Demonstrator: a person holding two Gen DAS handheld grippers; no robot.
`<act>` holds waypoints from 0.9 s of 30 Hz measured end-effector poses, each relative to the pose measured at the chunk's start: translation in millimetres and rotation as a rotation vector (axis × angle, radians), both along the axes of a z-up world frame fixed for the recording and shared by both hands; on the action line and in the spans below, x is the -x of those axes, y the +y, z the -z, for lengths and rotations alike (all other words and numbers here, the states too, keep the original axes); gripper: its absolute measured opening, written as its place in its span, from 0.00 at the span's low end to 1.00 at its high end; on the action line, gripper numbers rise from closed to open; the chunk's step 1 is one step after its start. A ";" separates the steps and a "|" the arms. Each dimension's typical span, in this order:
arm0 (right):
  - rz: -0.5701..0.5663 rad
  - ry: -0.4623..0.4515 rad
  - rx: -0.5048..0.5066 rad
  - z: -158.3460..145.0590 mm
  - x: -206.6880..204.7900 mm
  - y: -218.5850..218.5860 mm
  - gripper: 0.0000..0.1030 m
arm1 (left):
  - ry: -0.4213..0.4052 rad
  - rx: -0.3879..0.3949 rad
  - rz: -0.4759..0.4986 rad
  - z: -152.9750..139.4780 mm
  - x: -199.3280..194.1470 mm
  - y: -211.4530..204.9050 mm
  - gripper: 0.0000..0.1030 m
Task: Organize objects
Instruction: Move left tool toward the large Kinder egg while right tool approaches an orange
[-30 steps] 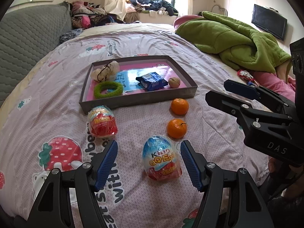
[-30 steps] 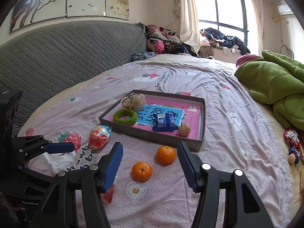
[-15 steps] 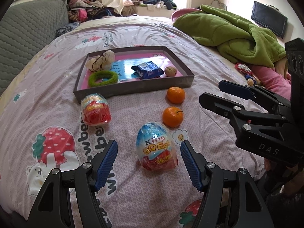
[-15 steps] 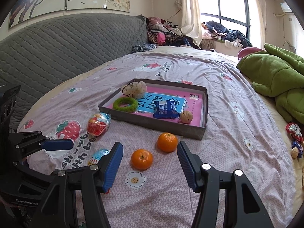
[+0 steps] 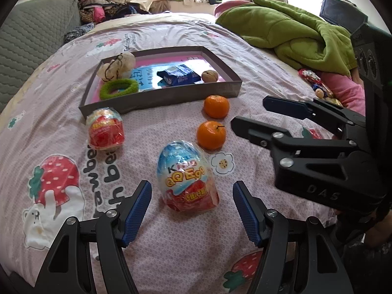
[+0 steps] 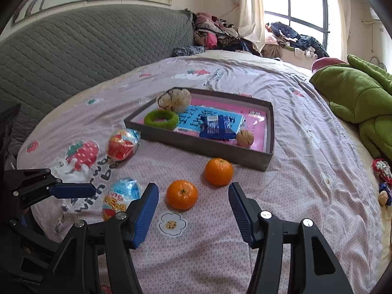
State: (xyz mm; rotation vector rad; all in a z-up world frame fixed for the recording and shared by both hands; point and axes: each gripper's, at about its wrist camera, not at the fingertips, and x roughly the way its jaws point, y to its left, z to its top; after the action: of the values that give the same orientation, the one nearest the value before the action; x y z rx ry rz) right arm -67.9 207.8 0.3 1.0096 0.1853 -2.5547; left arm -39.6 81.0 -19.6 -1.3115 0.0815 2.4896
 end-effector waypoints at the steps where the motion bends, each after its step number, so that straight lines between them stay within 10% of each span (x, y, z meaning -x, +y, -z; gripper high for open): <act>1: -0.005 -0.003 0.000 1.9 0.7 -0.8 0.57 | -0.002 0.001 -0.001 1.2 0.5 0.4 0.68; 27: -0.020 -0.093 0.005 32.4 19.5 -14.1 0.57 | -0.016 0.040 -0.098 22.1 15.9 -15.6 0.68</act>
State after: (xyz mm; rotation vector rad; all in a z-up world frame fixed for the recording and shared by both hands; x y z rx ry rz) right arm -87.4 193.6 -32.2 1.1164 0.1621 -2.4831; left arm -55.6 65.3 -41.8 -1.3821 0.0645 2.5715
